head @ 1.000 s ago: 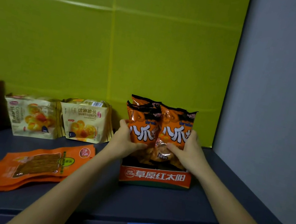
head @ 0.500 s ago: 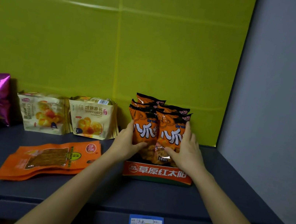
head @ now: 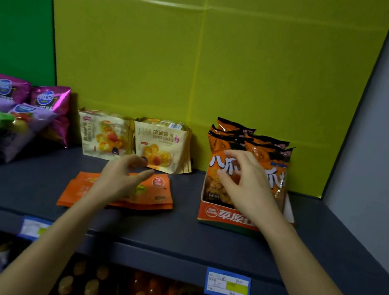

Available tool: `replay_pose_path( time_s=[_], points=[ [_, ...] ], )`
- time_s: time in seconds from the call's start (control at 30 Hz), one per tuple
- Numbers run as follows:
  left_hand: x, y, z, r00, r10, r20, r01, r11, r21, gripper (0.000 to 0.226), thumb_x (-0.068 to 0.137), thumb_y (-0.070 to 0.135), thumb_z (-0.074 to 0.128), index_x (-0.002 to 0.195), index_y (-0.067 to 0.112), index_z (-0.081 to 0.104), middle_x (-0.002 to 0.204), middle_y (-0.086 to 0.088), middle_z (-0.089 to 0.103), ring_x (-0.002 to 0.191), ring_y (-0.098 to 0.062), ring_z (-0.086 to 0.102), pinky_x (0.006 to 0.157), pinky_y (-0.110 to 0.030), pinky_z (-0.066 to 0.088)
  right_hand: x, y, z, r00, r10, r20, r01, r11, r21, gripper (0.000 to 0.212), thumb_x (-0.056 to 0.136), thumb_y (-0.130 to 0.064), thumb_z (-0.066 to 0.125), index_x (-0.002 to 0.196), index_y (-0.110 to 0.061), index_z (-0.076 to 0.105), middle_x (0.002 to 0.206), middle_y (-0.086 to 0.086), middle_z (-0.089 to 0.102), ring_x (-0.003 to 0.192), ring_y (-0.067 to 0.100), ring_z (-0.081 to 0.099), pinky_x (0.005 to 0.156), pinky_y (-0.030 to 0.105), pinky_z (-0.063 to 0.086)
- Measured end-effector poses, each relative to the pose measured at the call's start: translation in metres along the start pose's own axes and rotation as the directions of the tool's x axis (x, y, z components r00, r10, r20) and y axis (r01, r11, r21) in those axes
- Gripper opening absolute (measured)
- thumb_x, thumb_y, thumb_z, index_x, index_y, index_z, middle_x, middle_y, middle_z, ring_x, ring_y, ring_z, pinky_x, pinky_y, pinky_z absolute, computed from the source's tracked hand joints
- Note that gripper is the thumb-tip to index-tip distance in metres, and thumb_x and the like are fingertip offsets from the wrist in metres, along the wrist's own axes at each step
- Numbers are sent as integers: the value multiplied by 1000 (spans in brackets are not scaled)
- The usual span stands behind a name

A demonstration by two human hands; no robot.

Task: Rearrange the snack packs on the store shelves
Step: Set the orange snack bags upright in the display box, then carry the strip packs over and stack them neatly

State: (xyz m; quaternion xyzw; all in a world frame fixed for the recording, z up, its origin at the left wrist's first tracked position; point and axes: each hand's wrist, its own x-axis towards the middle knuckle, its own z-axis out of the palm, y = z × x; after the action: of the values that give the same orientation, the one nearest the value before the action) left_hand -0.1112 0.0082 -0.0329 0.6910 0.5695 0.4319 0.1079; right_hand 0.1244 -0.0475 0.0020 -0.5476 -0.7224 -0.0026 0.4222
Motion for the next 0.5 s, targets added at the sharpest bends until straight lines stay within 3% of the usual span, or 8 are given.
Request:
replay_pose_path(
  time_s=[0.13, 0.23, 0.33, 0.43, 0.5],
  points=[
    [13, -47, -30, 989, -111, 98, 103, 991, 80, 48, 80, 37, 66, 118, 8, 61, 126, -11, 60, 117, -25, 54, 92, -31, 39, 3, -29, 35, 990, 11, 141, -16, 999, 32, 37, 90, -19, 56, 127, -15, 54, 122, 1, 58, 99, 9, 58, 91, 29, 50],
    [23, -74, -40, 972, -158, 175, 138, 983, 120, 60, 80, 39, 66, 129, 7, 53, 136, -13, 54, 124, -26, 50, 100, -32, 38, 2, -39, 62, 954, 130, 271, -121, 991, -52, 38, 90, -25, 56, 127, -15, 54, 121, 1, 62, 102, 14, 60, 90, 28, 49],
    [36, -95, -42, 917, -189, 352, 132, 975, 179, 76, 77, 46, 66, 138, 8, 40, 144, -11, 45, 129, -25, 45, 103, -31, 36, -1, -45, 83, 895, 276, 349, -195, 949, -249, 52, 87, -44, 56, 129, -14, 49, 124, 1, 59, 111, 17, 56, 94, 30, 43],
    [51, -108, -43, 889, -156, 430, 60, 972, 227, 67, 74, 51, 66, 123, 7, 54, 130, -11, 55, 118, -25, 53, 96, -33, 43, -5, -49, 98, 852, 394, 345, -254, 887, -385, 63, 85, -56, 51, 127, -8, 48, 123, 6, 57, 114, 22, 54, 95, 36, 44],
    [59, -114, -43, 862, -144, 485, 39, 975, 220, 57, 70, 58, 65, 104, 13, 60, 116, -9, 61, 102, -22, 59, 79, -29, 47, -7, -50, 106, 825, 458, 331, -312, 858, -409, 67, 83, -59, 51, 126, -7, 49, 121, 7, 58, 111, 23, 55, 94, 37, 47]
  ],
)
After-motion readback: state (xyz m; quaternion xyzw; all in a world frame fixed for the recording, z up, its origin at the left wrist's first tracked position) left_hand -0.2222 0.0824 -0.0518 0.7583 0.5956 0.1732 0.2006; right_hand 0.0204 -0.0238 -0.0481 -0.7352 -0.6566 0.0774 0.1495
